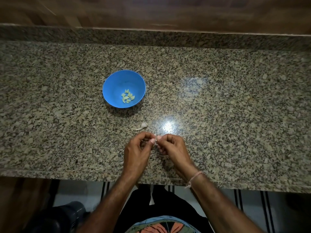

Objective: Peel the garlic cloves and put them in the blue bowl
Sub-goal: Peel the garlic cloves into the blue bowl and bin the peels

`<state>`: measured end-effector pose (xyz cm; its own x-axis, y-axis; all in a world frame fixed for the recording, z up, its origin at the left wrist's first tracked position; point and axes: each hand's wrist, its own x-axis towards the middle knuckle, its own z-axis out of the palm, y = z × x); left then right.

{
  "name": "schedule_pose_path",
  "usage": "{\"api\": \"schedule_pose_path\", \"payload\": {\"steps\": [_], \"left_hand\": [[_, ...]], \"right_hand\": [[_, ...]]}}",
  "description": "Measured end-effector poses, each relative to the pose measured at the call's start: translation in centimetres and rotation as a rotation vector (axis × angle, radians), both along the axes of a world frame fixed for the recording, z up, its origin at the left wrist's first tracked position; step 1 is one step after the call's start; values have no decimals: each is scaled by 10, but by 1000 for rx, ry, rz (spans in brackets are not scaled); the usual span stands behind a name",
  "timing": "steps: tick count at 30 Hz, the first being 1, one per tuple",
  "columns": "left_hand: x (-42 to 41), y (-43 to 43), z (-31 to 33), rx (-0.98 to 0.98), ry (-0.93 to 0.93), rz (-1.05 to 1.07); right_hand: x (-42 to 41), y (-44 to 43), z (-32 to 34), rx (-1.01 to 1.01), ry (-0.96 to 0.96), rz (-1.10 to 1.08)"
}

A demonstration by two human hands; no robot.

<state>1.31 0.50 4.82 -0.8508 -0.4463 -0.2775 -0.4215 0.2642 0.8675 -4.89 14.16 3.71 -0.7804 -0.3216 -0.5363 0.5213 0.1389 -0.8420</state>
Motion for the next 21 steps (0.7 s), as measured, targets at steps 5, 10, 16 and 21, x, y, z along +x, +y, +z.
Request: {"api": "schedule_pose_path", "payload": {"steps": [5, 10, 16, 21], "left_hand": [[-2, -1, 1, -297, -6, -66], [-5, 5, 3, -431, -75, -93], [-8, 7, -3, -346, -93, -103], [-2, 3, -4, -618, 57, -163]], "right_hand": [[1, -5, -1, 33, 8, 31], [7, -12, -1, 181, 229, 75], [8, -12, 5, 245, 304, 106], [-3, -7, 13, -99, -353, -5]]}}
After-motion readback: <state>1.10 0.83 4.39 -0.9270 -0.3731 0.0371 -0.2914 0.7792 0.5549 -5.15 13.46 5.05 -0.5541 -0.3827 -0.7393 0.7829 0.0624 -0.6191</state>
